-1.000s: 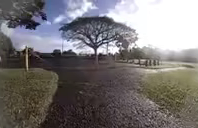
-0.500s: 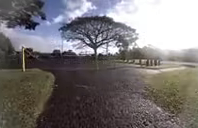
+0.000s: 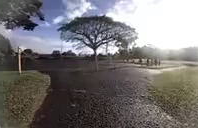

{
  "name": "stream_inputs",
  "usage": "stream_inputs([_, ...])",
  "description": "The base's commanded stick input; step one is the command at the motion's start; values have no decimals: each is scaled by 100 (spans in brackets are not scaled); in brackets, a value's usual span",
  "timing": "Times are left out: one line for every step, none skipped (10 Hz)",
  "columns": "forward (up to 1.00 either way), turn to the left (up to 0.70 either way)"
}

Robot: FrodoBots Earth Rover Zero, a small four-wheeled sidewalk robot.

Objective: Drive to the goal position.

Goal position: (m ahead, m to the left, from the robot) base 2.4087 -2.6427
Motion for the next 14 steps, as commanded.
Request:
stream_inputs([45, -26])
stream_inputs([45, -26])
stream_inputs([45, -26])
stream_inputs([45, -26])
stream_inputs([45, -26])
stream_inputs([45, -26])
stream_inputs([45, -14])
stream_inputs([45, -5])
stream_inputs([45, -3])
stream_inputs([45, -2])
stream_inputs([45, 0])
stream_inputs([45, 0])
stream_inputs([45, 0])
stream_inputs([45, 0])
